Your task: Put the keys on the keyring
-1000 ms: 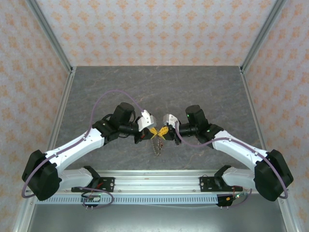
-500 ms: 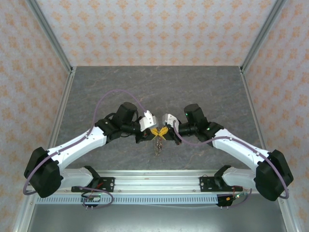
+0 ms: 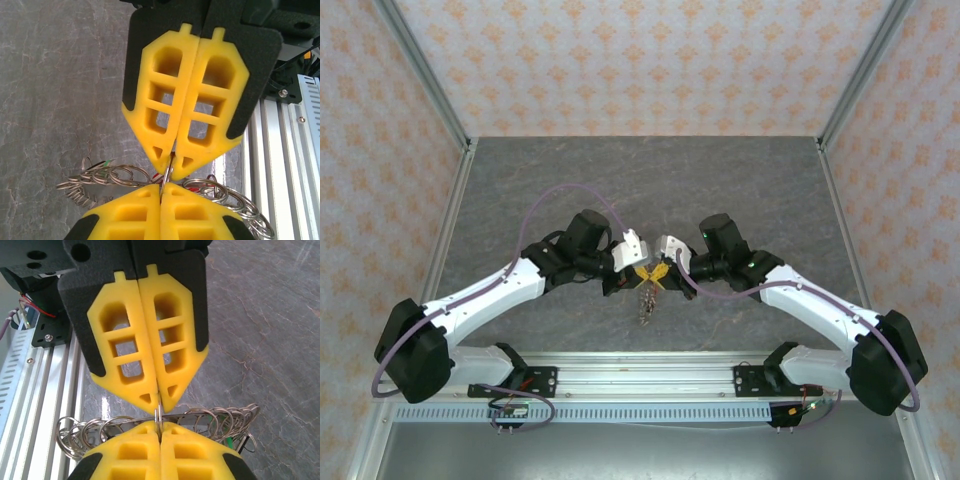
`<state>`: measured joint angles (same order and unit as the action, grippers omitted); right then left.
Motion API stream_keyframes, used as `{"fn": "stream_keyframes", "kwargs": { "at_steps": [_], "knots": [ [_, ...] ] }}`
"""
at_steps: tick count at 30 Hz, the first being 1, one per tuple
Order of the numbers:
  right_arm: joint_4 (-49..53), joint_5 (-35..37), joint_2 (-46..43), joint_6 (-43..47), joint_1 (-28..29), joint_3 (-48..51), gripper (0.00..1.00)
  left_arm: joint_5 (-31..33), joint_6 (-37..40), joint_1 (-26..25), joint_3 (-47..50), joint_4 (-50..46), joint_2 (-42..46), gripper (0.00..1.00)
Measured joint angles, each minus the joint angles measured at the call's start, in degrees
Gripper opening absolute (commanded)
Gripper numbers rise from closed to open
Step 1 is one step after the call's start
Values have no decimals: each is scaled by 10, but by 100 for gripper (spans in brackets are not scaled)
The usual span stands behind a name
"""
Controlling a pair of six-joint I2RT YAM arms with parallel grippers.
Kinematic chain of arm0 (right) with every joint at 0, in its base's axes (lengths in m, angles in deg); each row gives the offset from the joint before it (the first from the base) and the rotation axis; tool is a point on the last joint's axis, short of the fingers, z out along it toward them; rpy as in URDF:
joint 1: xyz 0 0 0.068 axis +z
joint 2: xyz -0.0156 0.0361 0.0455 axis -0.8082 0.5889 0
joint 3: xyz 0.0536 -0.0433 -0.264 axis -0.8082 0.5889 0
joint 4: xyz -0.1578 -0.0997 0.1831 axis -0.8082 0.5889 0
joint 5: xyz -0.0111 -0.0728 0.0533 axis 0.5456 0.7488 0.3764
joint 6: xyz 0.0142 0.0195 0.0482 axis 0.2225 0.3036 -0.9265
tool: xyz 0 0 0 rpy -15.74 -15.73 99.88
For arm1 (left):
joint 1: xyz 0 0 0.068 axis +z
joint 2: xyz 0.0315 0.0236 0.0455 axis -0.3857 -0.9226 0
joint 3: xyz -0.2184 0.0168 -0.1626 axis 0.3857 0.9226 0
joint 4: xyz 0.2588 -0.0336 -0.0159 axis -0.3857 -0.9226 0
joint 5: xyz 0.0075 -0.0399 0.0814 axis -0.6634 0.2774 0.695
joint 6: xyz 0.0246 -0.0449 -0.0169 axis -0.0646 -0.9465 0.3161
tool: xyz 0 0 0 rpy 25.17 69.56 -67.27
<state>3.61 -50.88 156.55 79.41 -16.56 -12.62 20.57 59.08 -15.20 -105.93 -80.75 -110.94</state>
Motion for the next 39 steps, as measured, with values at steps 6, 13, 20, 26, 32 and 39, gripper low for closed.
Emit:
{"fn": "stream_keyframes", "kwargs": {
  "at_steps": [6, 13, 20, 26, 32, 39],
  "knots": [
    [-16, 19, -22, -15, 1, 12, 11, 1, -23, -3, 19, 35, 9, 0],
    [-114, -15, -38, -72, -11, 68, 13, -16, -58, -4, 49, 84, 19, 0],
    [-153, -37, -40, -95, -22, 85, 9, -32, -92, -1, 70, 128, 25, 0],
    [-182, -58, -54, -106, -33, 95, 0, -45, -119, 8, 93, 177, 46, 0],
    [-152, -72, -47, -89, -35, 78, 0, -43, -109, 9, 82, 158, 44, 13],
    [-71, -66, -35, -47, -30, 33, 0, -30, -49, 3, 19, 65, 16, 16]
  ]
}}
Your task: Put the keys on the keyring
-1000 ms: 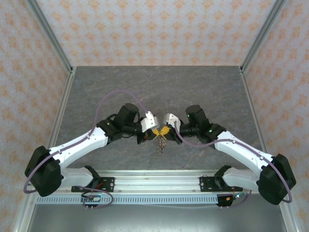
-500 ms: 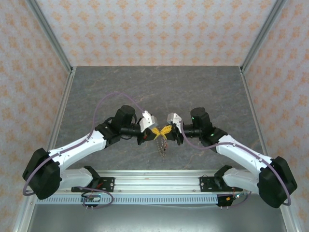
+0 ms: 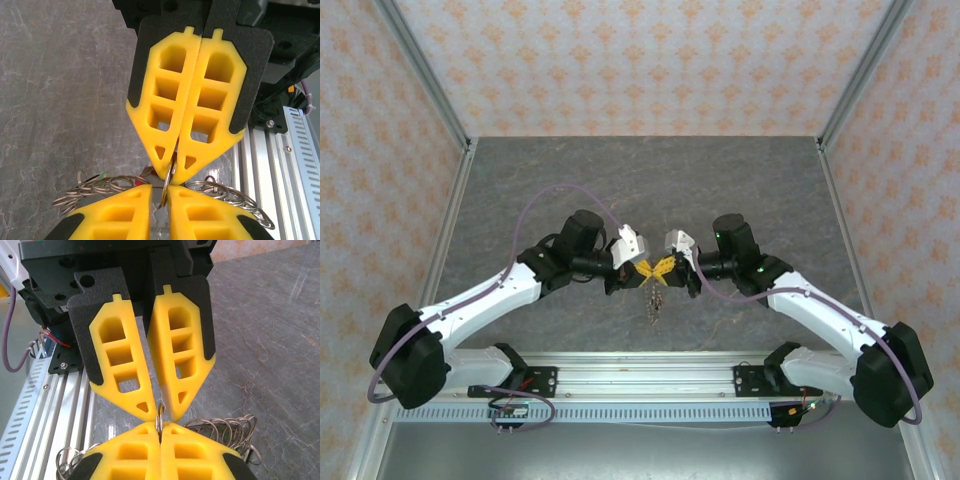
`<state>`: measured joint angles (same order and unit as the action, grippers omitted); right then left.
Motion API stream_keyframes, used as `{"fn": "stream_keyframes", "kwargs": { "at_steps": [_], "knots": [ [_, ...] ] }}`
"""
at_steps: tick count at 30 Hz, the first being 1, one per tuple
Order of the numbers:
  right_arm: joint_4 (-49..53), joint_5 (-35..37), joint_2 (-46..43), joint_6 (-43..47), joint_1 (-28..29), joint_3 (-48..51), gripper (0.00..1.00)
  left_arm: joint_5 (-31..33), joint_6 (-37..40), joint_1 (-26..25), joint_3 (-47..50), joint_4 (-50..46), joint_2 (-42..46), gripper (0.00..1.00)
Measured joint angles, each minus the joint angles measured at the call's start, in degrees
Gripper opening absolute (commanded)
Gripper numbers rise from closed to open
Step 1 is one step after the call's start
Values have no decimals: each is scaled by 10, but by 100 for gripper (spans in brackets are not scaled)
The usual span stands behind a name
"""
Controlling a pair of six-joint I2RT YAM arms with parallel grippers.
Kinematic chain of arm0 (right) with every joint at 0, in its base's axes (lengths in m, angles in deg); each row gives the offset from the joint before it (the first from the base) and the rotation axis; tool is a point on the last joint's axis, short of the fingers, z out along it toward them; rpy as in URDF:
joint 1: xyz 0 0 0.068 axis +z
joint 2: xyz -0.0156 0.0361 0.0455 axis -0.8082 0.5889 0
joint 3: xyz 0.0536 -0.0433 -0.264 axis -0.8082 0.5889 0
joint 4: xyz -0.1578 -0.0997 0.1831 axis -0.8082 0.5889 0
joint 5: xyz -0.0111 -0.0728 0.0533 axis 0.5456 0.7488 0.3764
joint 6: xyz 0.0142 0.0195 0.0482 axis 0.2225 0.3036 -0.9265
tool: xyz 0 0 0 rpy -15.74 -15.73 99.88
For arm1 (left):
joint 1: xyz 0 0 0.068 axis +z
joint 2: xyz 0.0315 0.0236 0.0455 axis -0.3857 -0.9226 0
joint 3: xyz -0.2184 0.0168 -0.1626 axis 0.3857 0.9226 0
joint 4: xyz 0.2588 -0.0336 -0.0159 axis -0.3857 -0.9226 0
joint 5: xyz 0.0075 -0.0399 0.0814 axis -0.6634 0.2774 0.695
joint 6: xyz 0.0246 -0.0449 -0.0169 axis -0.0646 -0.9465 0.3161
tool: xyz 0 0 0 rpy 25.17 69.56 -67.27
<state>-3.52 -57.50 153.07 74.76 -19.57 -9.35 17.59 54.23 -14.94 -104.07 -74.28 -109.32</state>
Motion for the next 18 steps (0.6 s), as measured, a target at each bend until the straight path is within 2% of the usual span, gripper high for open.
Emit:
{"fn": "stream_keyframes", "kwargs": {
  "at_steps": [5, 14, 15, 18],
  "knots": [
    [28, 10, 9, 14, 8, -9, 0, 3, 36, -3, -29, -57, -21, 18],
    [47, 11, 21, 22, 16, -21, 0, 2, 42, -3, -30, -70, -22, 20],
    [47, 10, 22, 22, 16, -21, 0, 2, 42, -3, -30, -70, -22, 19],
    [45, 16, 23, 21, 16, -21, 0, -3, 42, -3, -29, -70, -22, 2]
  ]
}}
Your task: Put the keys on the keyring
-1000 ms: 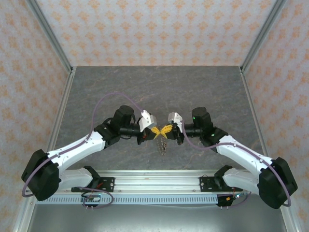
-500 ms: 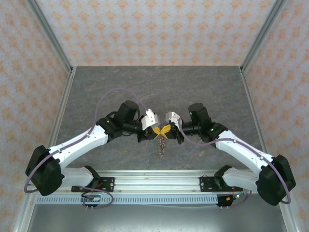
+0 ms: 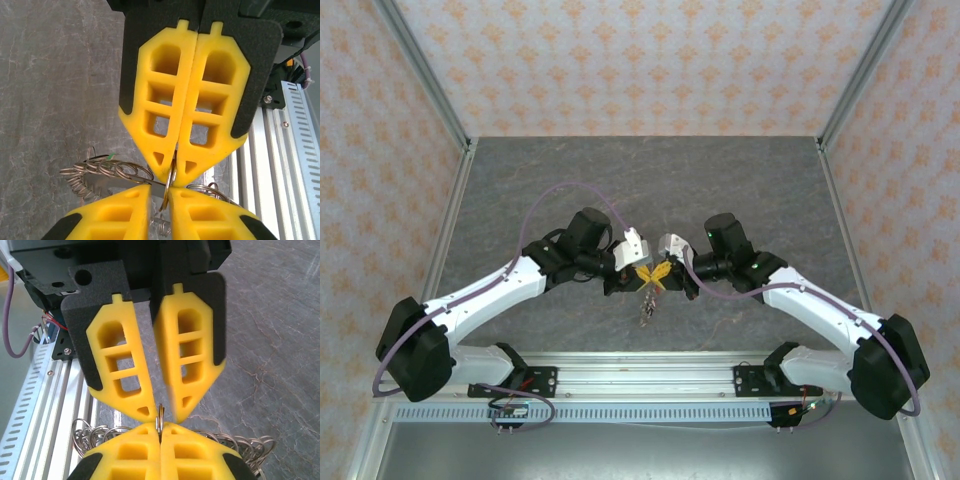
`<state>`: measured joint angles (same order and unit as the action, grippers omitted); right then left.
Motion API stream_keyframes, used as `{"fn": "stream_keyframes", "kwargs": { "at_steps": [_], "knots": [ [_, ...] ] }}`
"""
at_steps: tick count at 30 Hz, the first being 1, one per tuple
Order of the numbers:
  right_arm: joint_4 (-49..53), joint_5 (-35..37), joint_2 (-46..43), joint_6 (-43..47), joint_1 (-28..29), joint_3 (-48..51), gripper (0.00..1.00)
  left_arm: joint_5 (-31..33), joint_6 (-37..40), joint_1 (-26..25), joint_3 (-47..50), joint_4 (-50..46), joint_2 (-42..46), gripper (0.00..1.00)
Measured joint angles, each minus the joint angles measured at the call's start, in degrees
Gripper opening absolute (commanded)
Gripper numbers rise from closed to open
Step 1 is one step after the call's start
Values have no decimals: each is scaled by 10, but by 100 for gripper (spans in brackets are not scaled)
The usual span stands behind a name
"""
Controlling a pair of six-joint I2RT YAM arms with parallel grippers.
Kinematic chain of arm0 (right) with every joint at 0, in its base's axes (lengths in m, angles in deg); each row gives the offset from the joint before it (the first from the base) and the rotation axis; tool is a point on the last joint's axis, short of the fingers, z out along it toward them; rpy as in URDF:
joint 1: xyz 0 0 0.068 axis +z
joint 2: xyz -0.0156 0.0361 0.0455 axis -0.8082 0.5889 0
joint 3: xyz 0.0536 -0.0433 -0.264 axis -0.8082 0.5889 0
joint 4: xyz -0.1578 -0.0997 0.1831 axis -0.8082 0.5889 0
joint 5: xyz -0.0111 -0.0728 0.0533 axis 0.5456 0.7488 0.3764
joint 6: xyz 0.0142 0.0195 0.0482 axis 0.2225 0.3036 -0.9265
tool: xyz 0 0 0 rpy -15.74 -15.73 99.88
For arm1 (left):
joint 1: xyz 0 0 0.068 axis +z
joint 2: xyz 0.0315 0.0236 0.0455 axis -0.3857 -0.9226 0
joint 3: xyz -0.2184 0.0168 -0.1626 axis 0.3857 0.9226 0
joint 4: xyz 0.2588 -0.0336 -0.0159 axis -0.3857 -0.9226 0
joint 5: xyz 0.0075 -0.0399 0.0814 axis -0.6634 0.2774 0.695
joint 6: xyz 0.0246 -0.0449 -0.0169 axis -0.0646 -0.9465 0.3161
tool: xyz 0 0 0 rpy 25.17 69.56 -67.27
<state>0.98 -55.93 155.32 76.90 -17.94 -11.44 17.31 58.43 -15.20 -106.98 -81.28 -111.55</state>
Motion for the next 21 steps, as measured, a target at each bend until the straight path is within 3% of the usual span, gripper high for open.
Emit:
{"fn": "stream_keyframes", "kwargs": {
  "at_steps": [4, 21],
  "knots": [
    [0, 11, 0, 0, 1, 0, 0, 5, -3, 0, 2, 0, 1, 0],
    [-53, 30, -19, -24, 0, 28, 19, 16, -78, -3, 78, 126, 51, 0]
  ]
}}
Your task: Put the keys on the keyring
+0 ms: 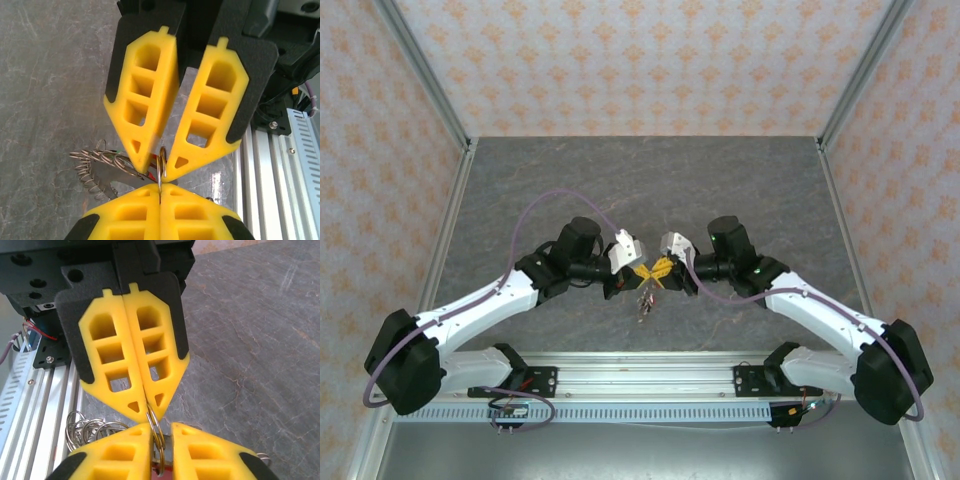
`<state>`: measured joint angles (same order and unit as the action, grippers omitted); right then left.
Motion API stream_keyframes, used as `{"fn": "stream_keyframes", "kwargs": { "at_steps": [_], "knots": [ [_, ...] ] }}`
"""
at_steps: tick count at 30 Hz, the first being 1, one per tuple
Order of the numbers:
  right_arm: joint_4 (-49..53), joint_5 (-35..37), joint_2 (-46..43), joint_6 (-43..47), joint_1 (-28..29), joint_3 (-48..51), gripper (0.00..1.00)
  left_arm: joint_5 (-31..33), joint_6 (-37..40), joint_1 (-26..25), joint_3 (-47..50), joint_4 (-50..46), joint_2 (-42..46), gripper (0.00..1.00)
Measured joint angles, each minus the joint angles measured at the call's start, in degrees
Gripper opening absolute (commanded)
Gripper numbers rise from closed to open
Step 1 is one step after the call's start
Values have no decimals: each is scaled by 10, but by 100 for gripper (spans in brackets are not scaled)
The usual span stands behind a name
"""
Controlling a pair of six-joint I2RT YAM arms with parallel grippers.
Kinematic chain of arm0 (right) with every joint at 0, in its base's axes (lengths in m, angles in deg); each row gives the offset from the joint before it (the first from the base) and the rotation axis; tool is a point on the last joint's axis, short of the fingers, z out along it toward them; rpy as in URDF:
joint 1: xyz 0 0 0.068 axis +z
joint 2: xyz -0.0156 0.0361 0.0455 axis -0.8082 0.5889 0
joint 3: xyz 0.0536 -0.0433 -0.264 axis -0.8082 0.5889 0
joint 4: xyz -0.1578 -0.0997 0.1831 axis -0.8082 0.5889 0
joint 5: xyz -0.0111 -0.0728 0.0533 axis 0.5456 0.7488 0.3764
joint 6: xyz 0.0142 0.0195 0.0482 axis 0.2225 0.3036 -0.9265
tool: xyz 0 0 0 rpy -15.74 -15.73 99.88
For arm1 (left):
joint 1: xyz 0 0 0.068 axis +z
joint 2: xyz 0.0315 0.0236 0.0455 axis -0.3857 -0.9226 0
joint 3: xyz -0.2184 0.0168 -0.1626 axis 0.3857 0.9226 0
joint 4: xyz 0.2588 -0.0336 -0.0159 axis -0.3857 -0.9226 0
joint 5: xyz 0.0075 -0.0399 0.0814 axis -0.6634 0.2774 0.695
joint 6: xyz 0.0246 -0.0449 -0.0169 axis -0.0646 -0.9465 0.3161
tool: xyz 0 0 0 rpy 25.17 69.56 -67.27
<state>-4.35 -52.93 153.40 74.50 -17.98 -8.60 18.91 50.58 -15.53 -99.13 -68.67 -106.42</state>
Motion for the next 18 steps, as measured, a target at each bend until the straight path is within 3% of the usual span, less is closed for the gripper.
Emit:
{"fn": "stream_keyframes", "kwargs": {
  "at_steps": [13, 18],
  "knots": [
    [-69, -24, 0, -37, -21, 35, 24, -2, -23, 0, 5, 19, -1, 0],
    [-92, -37, 0, -53, -28, 47, 21, -2, -30, 0, 7, 30, -2, 0]
  ]
}}
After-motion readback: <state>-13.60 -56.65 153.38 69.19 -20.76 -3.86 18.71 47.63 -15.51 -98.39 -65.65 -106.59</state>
